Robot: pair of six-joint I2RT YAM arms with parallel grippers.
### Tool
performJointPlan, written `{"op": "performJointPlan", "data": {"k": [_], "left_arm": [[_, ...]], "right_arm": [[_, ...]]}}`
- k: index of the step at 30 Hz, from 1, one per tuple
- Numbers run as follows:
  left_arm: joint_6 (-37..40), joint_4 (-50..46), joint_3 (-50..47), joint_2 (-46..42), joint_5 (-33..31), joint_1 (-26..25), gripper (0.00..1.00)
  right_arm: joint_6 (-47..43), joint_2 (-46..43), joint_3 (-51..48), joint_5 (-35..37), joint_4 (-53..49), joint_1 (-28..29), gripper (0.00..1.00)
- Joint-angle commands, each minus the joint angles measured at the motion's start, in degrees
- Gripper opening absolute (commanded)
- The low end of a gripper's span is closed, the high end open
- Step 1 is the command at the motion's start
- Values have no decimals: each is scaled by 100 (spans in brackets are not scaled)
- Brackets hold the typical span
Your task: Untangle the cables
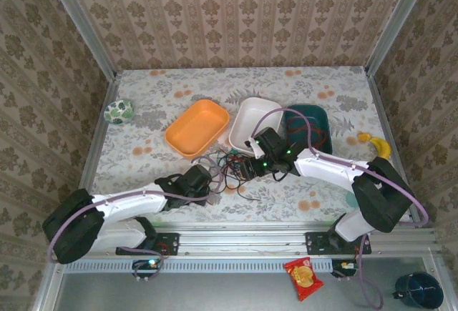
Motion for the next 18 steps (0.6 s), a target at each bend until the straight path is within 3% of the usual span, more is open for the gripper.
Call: {"op": "performJointPlan", "data": {"k": [1, 6, 10, 14, 18], "left_arm": [[191, 283, 52, 288, -180, -6, 27], [320, 482, 278, 944, -453, 79, 27], [446, 581, 435, 1485, -320, 127, 26], [566, 682, 563, 1694, -91, 88, 2], [623, 548, 668, 1386, -297, -37, 0]], "right_arm": [[42, 89, 170, 94, -122, -24, 54], [21, 54, 179, 68, -164, -28, 54], [-59, -27, 170, 33, -226, -33, 54], [-110, -44, 170, -33, -274, -33, 54], [-67, -4, 144, 23, -246, -42, 55]]}}
